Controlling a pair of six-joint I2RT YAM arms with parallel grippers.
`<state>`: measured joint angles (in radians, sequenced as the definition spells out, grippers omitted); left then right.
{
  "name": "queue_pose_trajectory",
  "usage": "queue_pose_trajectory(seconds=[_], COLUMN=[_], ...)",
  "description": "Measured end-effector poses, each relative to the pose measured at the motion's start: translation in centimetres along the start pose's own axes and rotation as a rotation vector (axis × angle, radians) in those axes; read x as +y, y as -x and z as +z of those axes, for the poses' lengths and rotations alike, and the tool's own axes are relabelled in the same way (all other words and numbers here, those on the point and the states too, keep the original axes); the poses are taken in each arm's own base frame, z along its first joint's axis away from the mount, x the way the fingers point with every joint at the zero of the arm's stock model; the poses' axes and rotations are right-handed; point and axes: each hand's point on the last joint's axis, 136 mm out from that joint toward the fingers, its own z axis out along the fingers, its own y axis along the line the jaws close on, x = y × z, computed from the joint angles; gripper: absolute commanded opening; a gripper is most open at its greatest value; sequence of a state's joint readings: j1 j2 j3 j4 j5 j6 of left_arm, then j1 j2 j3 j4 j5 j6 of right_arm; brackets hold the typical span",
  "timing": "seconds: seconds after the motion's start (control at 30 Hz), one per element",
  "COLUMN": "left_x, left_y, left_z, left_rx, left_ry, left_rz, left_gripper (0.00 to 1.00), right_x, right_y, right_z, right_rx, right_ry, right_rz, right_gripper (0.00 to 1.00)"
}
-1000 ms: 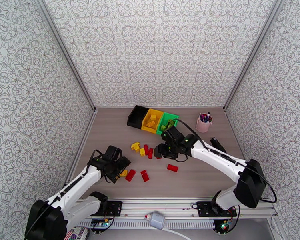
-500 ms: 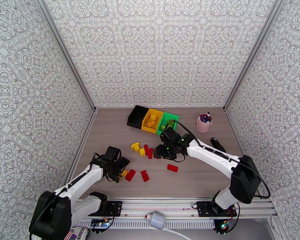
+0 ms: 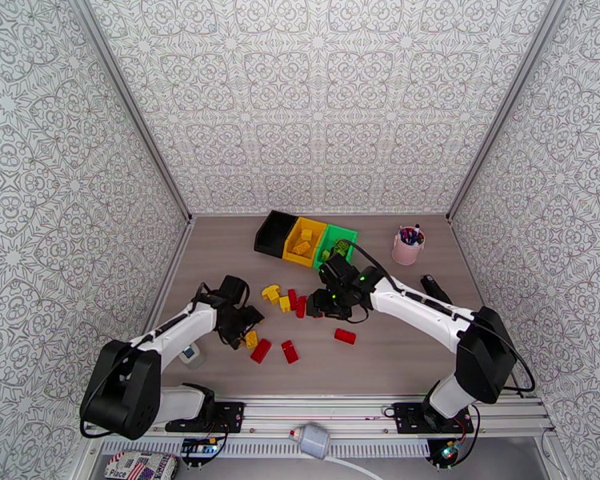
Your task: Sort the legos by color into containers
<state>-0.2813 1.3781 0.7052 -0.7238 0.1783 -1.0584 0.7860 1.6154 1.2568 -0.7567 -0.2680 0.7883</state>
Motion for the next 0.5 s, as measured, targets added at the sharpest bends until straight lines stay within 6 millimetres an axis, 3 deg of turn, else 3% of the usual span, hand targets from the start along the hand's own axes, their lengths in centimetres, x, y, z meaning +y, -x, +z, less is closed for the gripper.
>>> queue_pose_trajectory(seconds=[0.1, 0.27, 0.5], left_x=[1.0, 1.9, 2.0], left_y=[-1.0, -2.3, -2.1], left_z=[0.5, 0.9, 1.0], left_rx=[0.033, 0.061, 0.060], left_ry=[0.062, 0.133, 0.165], left_rz=[0.068, 0.165, 0.206], left_gripper=[0.74, 0.65, 0.49], right_x=[0.0, 0.2, 0.5], right_y=[0.0, 0.2, 0.5], right_z=[0.1, 0.1, 0.1], right_rx=[0.001, -0.008, -0.019], right_ry=[-0.001, 0.008, 0.020], right_rz=[0.001, -0.002, 0.001], right_gripper=[0.58, 0.57, 0.57])
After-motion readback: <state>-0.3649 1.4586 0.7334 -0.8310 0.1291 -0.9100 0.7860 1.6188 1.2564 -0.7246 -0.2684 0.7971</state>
